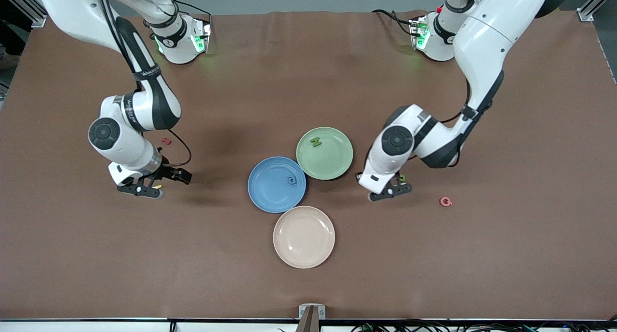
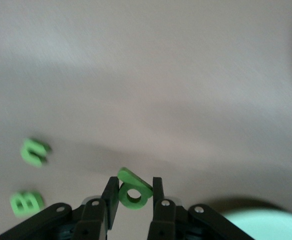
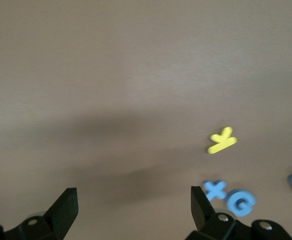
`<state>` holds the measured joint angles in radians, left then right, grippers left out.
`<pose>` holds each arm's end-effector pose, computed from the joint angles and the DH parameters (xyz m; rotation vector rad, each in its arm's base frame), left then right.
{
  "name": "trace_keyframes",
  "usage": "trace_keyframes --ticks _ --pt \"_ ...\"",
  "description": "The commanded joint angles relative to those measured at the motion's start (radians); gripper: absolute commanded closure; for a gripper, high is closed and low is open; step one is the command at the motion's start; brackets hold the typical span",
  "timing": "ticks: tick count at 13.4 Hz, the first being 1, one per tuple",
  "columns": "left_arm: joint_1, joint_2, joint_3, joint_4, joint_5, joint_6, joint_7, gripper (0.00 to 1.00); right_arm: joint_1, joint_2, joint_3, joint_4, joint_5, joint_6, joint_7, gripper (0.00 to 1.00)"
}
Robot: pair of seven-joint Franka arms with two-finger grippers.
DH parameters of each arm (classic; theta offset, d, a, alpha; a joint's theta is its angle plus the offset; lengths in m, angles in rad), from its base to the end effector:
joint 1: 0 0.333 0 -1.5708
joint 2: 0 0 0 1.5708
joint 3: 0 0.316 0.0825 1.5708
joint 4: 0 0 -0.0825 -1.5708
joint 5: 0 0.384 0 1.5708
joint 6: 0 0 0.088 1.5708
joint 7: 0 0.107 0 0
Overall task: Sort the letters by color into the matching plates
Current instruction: 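Place green o on the green plate while the right gripper reaches blue x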
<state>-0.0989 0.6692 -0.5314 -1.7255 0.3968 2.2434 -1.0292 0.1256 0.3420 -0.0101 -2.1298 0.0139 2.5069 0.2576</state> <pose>0.5615 -0.3538 0.2346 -3.1068 -0.3594 0.0603 0.5746 0.0666 0.2494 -3.1206 0.2384 -0.0526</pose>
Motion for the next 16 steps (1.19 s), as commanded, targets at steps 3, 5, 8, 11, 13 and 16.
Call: trace_keyframes --ticks 3,5,8,11,13,16 --pt "-0.039 -0.005 -0.114 -0.019 0.007 -0.067 -0.15 0.95 -0.092 -0.034 0.018 -0.124 -0.011 0.118 -0.158 0.0" --pt "-0.1 0.003 -0.114 -0.022 0.013 -0.067 -0.195 0.95 -0.095 -0.02 0.018 -0.125 -0.011 0.122 -0.179 0.02" --pt "-0.148 0.018 -0.113 -0.022 0.019 -0.056 -0.213 0.94 -0.115 0.012 0.018 -0.124 -0.011 0.127 -0.239 0.03" --pt "-0.162 0.036 -0.108 -0.026 0.023 -0.045 -0.215 0.92 -0.127 0.041 0.018 -0.134 -0.011 0.174 -0.251 0.06" --pt "-0.16 0.046 -0.108 -0.029 0.059 -0.045 -0.219 0.92 -0.129 0.052 0.018 -0.14 -0.011 0.19 -0.251 0.08" --pt "-0.159 0.061 -0.107 -0.029 0.086 -0.044 -0.221 0.91 -0.129 0.078 0.018 -0.137 -0.011 0.219 -0.251 0.09"
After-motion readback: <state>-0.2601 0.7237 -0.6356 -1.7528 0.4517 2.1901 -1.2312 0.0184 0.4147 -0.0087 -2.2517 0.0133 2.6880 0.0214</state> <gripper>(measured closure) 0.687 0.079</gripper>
